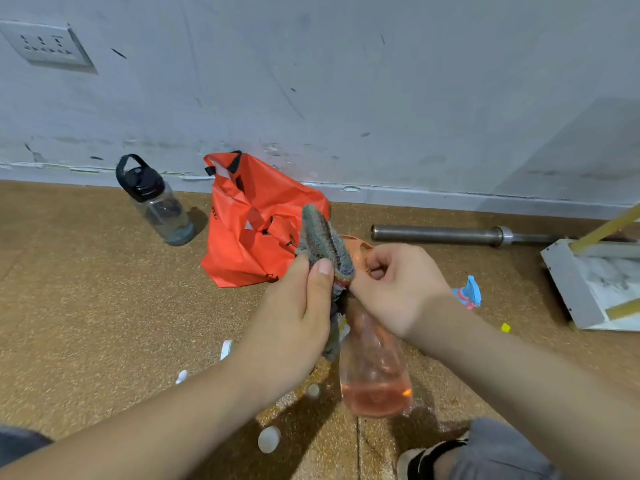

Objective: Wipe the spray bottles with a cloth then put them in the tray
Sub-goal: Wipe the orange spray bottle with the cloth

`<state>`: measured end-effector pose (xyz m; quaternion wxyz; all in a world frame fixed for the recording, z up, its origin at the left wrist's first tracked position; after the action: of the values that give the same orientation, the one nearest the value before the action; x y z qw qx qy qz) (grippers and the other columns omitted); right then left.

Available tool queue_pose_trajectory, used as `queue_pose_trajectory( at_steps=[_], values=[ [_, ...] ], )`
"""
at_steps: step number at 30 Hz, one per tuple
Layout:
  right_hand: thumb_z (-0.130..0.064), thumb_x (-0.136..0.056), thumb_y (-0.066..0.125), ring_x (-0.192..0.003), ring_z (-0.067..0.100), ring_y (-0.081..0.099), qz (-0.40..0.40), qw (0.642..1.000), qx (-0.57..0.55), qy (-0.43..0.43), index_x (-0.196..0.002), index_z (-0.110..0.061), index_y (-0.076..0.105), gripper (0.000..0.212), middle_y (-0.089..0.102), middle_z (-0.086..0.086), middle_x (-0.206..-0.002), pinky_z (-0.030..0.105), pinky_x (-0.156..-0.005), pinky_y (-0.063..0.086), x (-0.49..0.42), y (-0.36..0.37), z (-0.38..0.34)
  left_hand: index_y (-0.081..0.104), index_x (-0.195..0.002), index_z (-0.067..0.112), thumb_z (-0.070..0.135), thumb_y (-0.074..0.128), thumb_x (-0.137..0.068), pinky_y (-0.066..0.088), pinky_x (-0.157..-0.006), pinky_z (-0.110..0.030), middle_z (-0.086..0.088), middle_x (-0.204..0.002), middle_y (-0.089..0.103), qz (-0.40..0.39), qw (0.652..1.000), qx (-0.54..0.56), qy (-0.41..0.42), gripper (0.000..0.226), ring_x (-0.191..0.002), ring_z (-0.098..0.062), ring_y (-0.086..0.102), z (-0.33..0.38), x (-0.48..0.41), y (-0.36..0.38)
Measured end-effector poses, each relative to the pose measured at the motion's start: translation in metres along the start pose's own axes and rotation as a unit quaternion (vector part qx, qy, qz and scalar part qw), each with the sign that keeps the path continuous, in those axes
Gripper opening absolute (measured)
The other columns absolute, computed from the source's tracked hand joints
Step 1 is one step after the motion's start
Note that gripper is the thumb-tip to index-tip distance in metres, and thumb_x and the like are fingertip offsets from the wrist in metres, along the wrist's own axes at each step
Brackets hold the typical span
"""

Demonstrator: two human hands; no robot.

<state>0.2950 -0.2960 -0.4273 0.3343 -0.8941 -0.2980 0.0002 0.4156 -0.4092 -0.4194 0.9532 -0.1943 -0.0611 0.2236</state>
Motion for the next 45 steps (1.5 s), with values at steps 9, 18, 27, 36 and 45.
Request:
queue_pose_trajectory(
  at_steps=[9,18,27,36,45],
  values=[
    [-0.046,-0.090,0.064,-0.052,0.018,0.048,0.034,0.996,0.080,-0.013,-0.076,-0.013,0.065,0.036,0.049,-0.009,-0.047,0.036,-0.060,0.047,-0.015,-0.016,0.006,0.075,-0.097,0.009,0.037,0.040,-0.110,0.055,-0.087,-0.033,-0.003,-0.086,0.081,-0.004,0.951,0.175,-0.255,0.047,-0.085,-0.013,0.076,-0.020,-0.005,-0.009],
    [-0.046,-0.088,0.068,-0.050,0.014,0.045,0.025,0.997,0.064,-0.038,-0.075,-0.009,0.063,0.039,0.050,-0.005,-0.051,0.038,-0.060,0.050,-0.005,0.000,0.000,0.063,-0.116,0.042,0.042,0.030,-0.112,0.037,-0.093,-0.001,0.042,-0.111,0.066,-0.050,0.992,0.079,-0.081,0.034,-0.108,0.026,0.054,-0.004,-0.002,-0.004],
    [-0.052,-0.091,0.062,-0.064,0.018,0.059,0.012,0.987,0.159,-0.031,-0.081,-0.021,0.064,0.033,0.062,-0.004,-0.064,0.036,-0.064,0.050,-0.008,-0.008,-0.003,0.068,-0.098,0.008,0.037,0.035,-0.113,0.047,-0.068,-0.018,-0.001,-0.085,0.073,0.068,0.991,0.113,-0.037,0.047,-0.075,-0.009,0.064,-0.009,-0.020,-0.028],
    [-0.056,-0.089,0.061,-0.067,0.014,0.050,-0.002,0.963,0.259,-0.078,-0.065,-0.021,0.046,0.045,0.053,-0.006,-0.067,0.029,-0.053,0.032,0.007,0.002,-0.017,0.061,-0.096,0.019,0.038,0.041,-0.109,0.045,-0.069,-0.030,0.010,-0.073,0.065,0.001,0.994,-0.111,0.014,0.031,-0.072,-0.007,0.060,-0.019,-0.033,-0.027],
    [-0.055,-0.090,0.058,-0.073,0.016,0.056,-0.040,0.961,0.257,-0.098,-0.075,-0.023,0.055,0.035,0.057,-0.007,-0.076,0.033,-0.062,0.043,0.005,0.000,-0.015,0.063,-0.081,0.009,0.034,0.046,-0.110,0.049,-0.057,-0.025,-0.006,-0.070,0.063,0.050,0.986,0.116,-0.111,0.042,-0.060,-0.020,0.056,-0.011,-0.039,-0.040]
  ],
)
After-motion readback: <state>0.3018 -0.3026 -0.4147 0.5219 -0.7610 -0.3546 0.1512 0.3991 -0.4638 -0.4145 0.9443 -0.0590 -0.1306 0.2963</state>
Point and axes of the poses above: each hand's wrist, its own x-axis away from the middle knuckle, its own y-axis out of the palm, z = x × y, the point moved 3 cm from there along -x, towards the middle knuckle
